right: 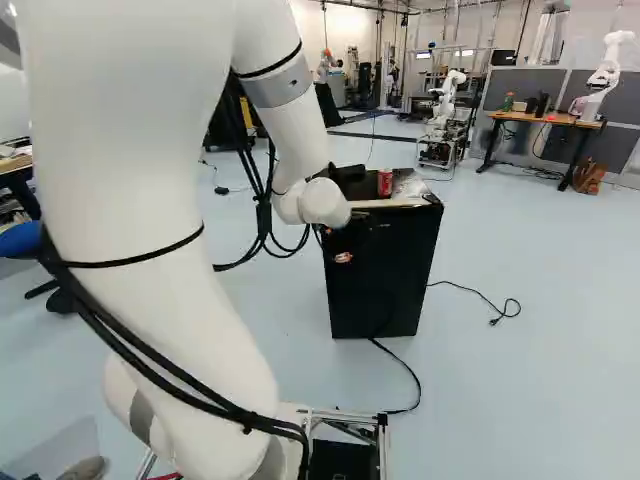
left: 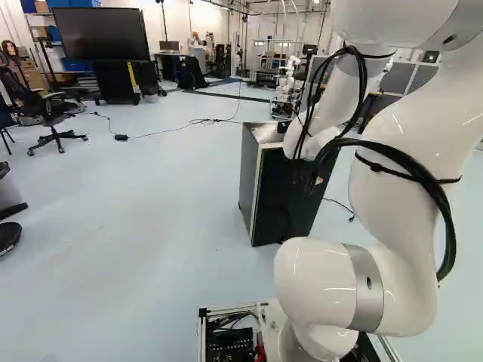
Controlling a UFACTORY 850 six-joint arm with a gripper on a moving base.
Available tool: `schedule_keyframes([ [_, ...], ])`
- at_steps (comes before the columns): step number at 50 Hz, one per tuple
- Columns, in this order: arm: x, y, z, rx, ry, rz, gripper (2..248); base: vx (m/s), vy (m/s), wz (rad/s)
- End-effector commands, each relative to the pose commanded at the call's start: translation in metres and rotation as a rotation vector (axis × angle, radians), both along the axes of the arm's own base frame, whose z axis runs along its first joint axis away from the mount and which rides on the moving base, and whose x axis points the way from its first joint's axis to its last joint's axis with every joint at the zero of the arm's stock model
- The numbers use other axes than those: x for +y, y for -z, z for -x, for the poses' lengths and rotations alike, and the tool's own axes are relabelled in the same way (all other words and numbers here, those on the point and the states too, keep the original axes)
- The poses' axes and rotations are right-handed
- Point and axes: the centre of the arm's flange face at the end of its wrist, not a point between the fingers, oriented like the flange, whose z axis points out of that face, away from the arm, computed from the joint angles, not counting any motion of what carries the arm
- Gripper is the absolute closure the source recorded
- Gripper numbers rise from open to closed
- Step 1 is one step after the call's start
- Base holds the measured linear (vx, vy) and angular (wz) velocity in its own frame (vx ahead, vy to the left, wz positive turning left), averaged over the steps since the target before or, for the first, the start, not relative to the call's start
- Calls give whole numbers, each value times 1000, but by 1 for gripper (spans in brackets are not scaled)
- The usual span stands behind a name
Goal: Grab a drink from the fridge
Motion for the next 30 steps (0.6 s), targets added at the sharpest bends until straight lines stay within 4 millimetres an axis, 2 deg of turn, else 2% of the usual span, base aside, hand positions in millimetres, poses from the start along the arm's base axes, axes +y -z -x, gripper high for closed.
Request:
schedule_keyframes([
  [12, -6, -4, 14, -45, 20, 1, 3, 0, 0, 0],
  [30, -12, -10, 10, -136, 21, 6, 3, 0, 0, 0],
])
